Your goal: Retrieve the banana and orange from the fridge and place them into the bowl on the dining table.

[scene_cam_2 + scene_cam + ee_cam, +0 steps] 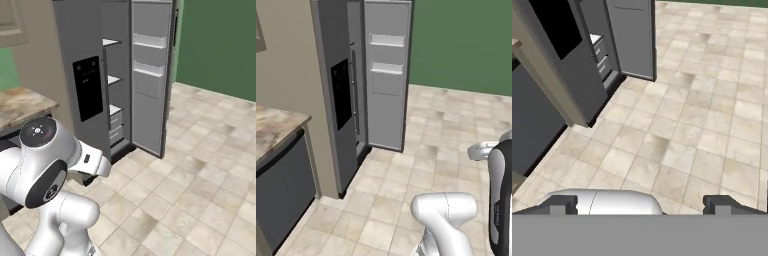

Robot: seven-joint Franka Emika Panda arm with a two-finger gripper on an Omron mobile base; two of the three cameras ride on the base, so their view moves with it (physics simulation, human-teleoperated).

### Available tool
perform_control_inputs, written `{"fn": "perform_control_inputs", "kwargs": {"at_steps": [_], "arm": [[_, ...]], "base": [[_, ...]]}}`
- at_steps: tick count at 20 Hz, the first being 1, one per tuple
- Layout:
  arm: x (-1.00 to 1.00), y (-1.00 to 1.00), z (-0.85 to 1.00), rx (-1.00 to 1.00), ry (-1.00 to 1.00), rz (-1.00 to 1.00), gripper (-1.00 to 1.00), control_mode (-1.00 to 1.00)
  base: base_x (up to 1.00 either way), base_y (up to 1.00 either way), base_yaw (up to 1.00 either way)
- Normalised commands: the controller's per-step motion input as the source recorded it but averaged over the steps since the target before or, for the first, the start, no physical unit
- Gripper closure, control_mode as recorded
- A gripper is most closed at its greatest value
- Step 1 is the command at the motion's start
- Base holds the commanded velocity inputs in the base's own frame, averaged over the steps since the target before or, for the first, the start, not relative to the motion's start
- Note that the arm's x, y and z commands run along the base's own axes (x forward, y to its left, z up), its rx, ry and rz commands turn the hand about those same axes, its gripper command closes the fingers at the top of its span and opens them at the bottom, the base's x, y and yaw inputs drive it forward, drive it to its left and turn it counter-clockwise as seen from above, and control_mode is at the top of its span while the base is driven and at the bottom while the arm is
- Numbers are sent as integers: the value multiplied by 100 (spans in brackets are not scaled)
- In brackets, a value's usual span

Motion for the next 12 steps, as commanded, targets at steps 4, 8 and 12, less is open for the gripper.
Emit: {"fn": "perform_control_inputs", "kwargs": {"at_steps": [4,8,12], "arm": [[0,0,0,0,0,0,-100,100],[0,0,0,0,0,0,-100,100],[0,0,0,0,0,0,-100,100]], "base": [[42,-1,13],[65,-4,14],[93,-7,1]]}}
